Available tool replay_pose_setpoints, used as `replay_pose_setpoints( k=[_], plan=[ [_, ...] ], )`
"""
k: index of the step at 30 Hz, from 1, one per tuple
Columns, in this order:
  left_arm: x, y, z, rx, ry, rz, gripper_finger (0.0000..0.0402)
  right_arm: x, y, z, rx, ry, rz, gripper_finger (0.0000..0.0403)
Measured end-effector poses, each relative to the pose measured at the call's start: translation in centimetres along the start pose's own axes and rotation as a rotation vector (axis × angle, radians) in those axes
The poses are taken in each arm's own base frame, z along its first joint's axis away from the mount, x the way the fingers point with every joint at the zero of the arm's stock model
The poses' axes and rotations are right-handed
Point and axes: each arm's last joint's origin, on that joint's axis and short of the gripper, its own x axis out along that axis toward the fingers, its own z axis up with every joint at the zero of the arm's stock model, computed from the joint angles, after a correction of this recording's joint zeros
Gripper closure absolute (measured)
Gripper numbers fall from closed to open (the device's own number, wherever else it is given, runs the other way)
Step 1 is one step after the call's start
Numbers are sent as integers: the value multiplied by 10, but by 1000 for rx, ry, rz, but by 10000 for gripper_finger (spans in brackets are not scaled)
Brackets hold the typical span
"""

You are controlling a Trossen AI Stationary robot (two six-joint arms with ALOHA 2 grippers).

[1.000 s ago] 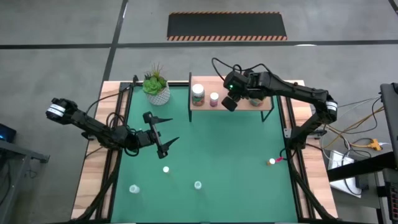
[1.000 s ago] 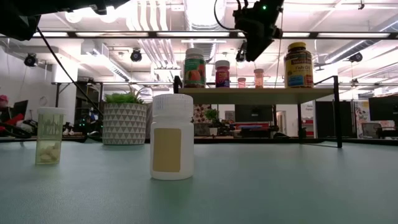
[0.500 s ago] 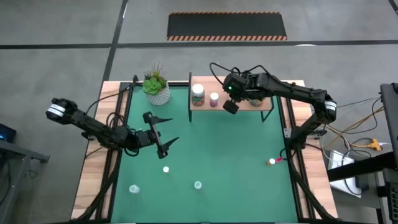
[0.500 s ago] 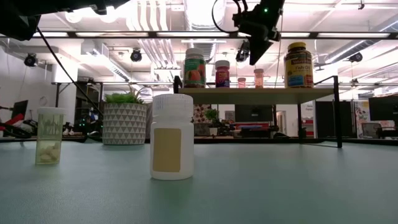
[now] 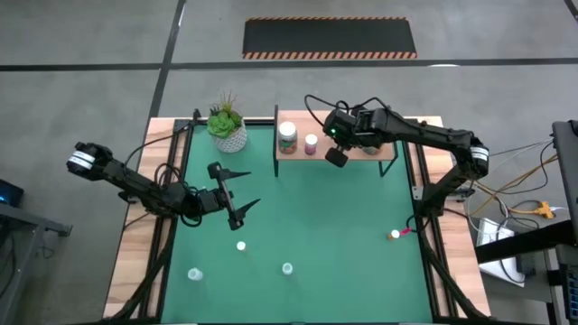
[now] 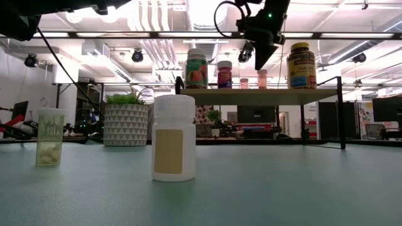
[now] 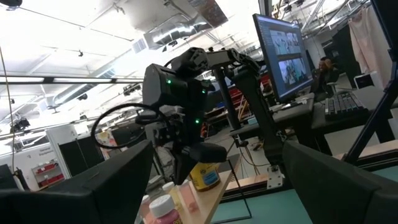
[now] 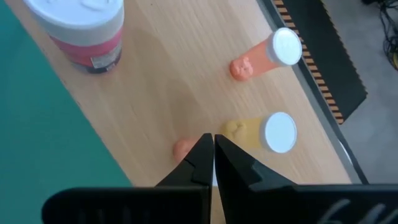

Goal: Pick and place medicine bottles onto shelf by color
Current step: Put the small pink medicine bottle on the shelf, then adjust the small pink medicine bottle on the shelf

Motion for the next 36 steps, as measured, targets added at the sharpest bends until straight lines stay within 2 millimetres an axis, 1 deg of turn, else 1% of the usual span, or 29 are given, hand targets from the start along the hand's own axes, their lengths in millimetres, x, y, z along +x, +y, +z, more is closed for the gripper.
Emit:
replay_pose_setpoints(
  k=[20, 27, 31, 33, 36],
  plan=[
    [0, 0, 0, 0, 0, 0, 61, -1, -1, -5, -27, 46, -7, 394],
    [0, 0, 0, 0, 0, 0, 61, -3, -2, -4, -17, 40, -3, 394],
    [0, 0, 0, 0, 0, 1, 61, -13, 1, 0, -12, -26, -9, 394],
    [0, 0, 0, 0, 0, 1, 61, -25, 3, 0, -23, -95, -15, 394],
    [0, 0, 0, -2, -2, 2, 61, -44, 12, -1, -48, -214, 19, 394]
  ],
)
